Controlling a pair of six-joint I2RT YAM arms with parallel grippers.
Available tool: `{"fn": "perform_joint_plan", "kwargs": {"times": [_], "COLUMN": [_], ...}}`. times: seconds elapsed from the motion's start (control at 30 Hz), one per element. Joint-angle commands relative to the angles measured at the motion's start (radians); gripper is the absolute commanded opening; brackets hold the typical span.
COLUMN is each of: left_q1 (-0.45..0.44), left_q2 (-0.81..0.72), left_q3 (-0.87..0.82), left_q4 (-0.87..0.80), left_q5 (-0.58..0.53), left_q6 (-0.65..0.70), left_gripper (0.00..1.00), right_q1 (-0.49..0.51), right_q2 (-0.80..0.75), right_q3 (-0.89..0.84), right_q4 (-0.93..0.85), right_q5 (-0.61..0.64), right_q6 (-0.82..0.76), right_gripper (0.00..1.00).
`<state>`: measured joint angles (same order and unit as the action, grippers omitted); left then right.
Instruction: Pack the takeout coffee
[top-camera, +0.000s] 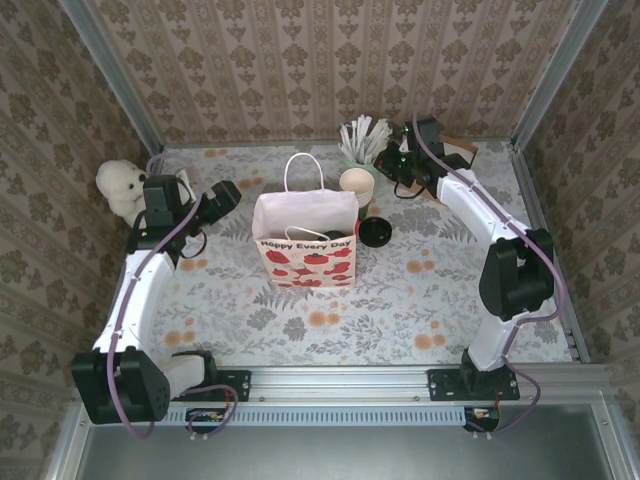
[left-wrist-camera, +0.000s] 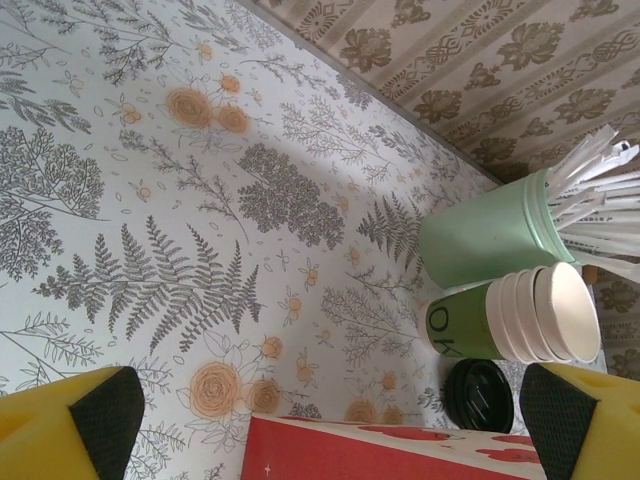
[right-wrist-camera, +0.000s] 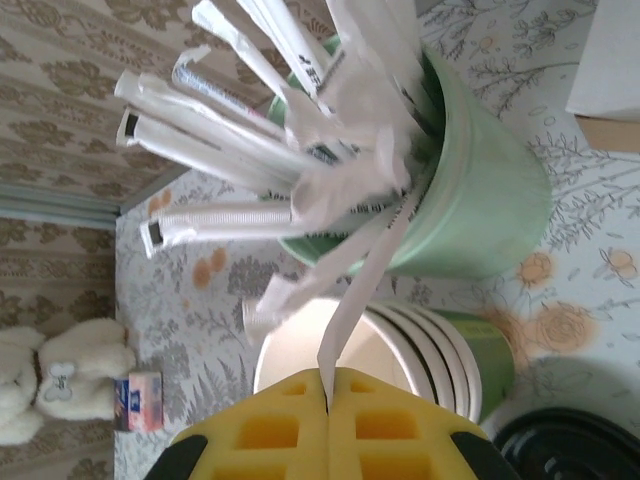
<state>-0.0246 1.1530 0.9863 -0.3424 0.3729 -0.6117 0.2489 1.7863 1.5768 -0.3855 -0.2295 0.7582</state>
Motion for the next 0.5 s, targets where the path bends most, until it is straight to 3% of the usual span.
{"fn": "perform_joint_plan", "kwargs": {"times": [0.0, 0.3, 0.47], "left_q1": [0.005, 0.005, 0.005], "left_q2": [-0.005, -0.007, -0.012], "left_q3": [0.037, 0.038, 0.049], "left_q4": [0.031, 0.047, 0.048], "left_q5": [0.030, 0.060, 0.074], "left_q6": [0.036, 0.046, 0.072], "left_gripper": [1.00, 1.00, 1.00], "right_q1": [0.002, -0.011, -0.010], "right_q2": [-0.065, -0.018, -0.005], "right_q3": [0.052, 0.146, 0.261], "right_q4": [-0.135, -0.249, -0.364], "right_q5": [-0.048, -0.055, -0.099], "right_q6": [-0.101, -0.200, -0.464], "right_gripper": [0.06, 0.07, 0.04]}}
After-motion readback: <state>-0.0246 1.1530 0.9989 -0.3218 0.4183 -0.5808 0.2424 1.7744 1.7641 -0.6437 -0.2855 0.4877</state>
